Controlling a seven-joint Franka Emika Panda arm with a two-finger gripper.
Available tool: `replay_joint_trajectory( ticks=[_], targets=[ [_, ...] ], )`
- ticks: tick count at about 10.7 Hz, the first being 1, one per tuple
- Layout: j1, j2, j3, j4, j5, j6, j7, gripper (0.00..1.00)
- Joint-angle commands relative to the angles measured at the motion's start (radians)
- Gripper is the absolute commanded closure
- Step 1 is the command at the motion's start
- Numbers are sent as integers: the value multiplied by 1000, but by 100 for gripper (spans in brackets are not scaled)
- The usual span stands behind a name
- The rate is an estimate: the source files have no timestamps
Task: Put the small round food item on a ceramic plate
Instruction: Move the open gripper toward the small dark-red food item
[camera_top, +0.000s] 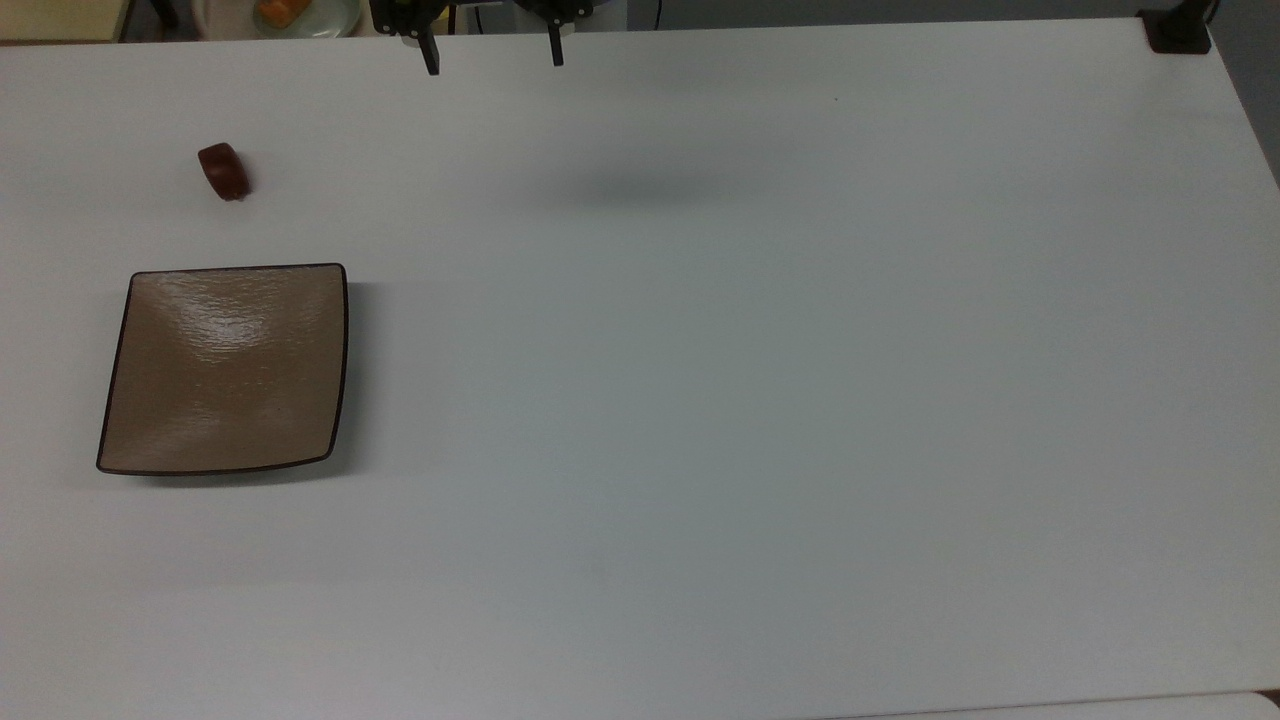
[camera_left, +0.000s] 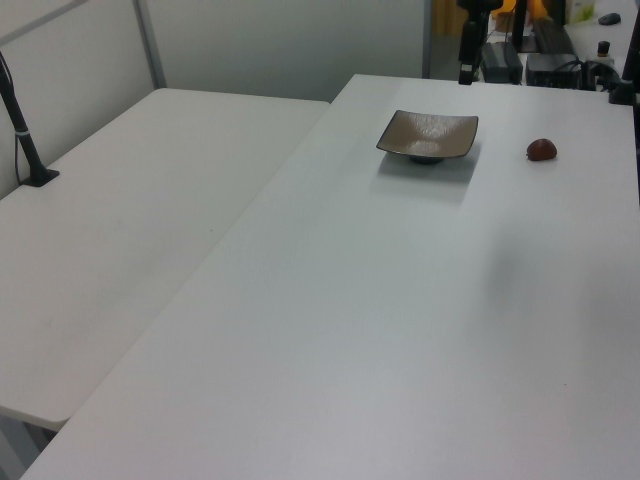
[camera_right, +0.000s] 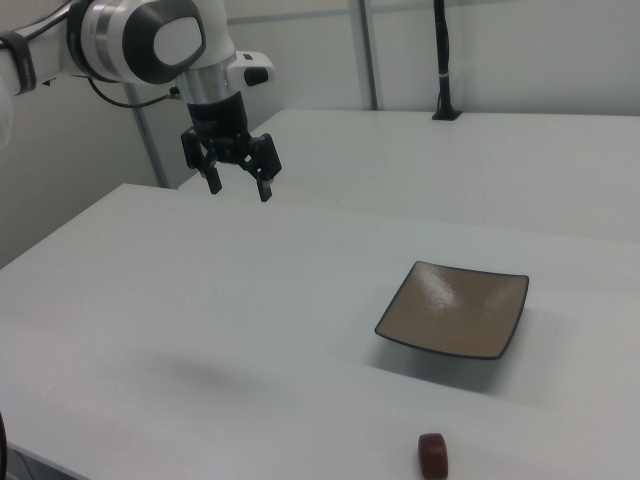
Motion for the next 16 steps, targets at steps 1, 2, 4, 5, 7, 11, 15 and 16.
replay_joint_trajectory(
  ticks=[1,2,4,5,7,11,15,16],
  targets=[
    [8,-7,-19,-19,6,25,-13,0],
    [-21,-7,-19,-21,6,25,-60,0],
    [-79,-7,-19,-24,7,14,-280,0],
    [-115,-7,-17,-26,9,10,-383,0],
    [-187,-7,-16,-29,9,-21,-542,0],
    [-287,2,-13,-61,0,-12,-642,0],
    [-393,34,-13,-107,-4,12,-654,0],
    [-416,54,-14,-116,-4,26,-659,0]
  ],
)
